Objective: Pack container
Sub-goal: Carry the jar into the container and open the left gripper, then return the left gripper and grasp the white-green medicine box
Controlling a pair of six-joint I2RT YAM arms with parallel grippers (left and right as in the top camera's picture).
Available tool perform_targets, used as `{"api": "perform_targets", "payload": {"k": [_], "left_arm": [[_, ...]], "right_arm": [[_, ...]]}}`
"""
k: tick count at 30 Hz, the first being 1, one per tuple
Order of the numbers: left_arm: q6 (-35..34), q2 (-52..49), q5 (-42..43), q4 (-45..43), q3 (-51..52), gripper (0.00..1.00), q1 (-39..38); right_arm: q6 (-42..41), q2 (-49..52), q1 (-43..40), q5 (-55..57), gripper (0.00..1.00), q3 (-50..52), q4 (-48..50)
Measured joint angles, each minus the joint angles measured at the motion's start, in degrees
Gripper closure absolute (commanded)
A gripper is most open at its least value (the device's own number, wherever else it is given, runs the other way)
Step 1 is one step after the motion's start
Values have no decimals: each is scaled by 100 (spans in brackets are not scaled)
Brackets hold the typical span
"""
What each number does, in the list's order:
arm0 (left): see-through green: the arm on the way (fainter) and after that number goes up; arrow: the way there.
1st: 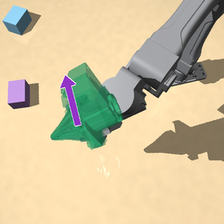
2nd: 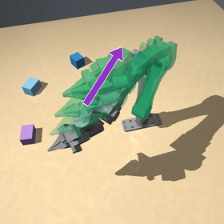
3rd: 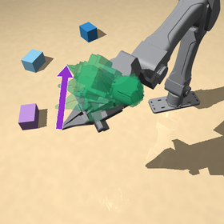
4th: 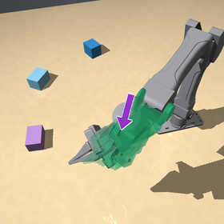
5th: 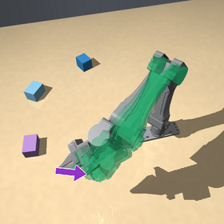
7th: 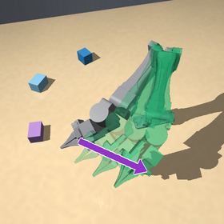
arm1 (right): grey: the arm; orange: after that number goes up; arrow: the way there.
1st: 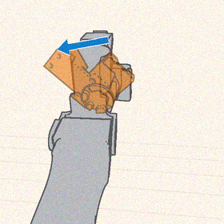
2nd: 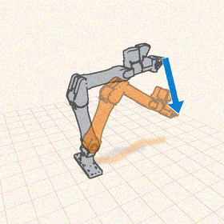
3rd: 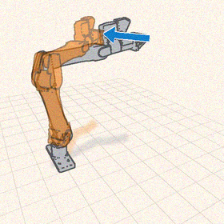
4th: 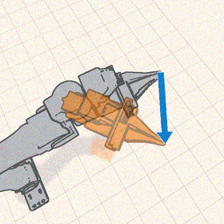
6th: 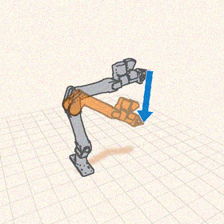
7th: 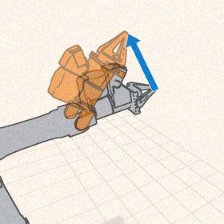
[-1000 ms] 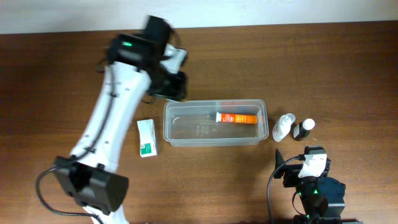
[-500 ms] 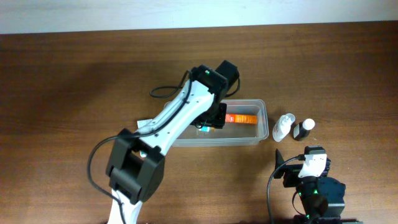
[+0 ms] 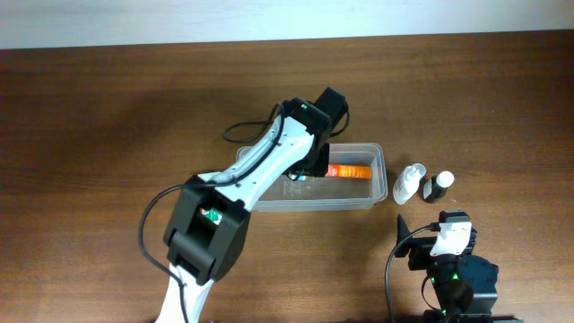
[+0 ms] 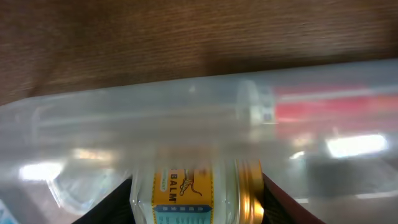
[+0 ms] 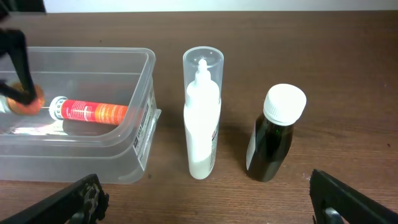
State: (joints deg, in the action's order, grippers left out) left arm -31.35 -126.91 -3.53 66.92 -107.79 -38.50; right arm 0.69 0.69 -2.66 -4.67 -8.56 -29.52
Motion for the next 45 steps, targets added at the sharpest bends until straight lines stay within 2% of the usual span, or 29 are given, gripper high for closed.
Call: {"api": "perform_targets", "payload": {"k": [12, 23, 25, 28, 30, 37, 45], "left_arm": [[-2, -334, -251, -170, 2, 87, 4], [-4, -350, -358, -275, 0, 63, 4], [-9, -350, -348, -26, -50, 43, 4], [-22, -350, -306, 476, -350, 28, 7], [-13, -350, -262, 820, -728, 1, 13], [162, 15, -184, 1366, -1888, 1, 83], [345, 927, -302, 2420, -2175, 1, 527]], "right_arm": [[0, 0, 0, -2, 2, 0, 0], [2, 0, 0, -2, 2, 0, 0], [2, 0, 0, -2, 1, 0, 0], [0, 0, 0, -2, 2, 0, 2], [-2, 0, 0, -2, 2, 0, 2], [0, 0, 0, -2, 2, 0, 0], [4, 0, 0, 0, 2, 0, 2]]}}
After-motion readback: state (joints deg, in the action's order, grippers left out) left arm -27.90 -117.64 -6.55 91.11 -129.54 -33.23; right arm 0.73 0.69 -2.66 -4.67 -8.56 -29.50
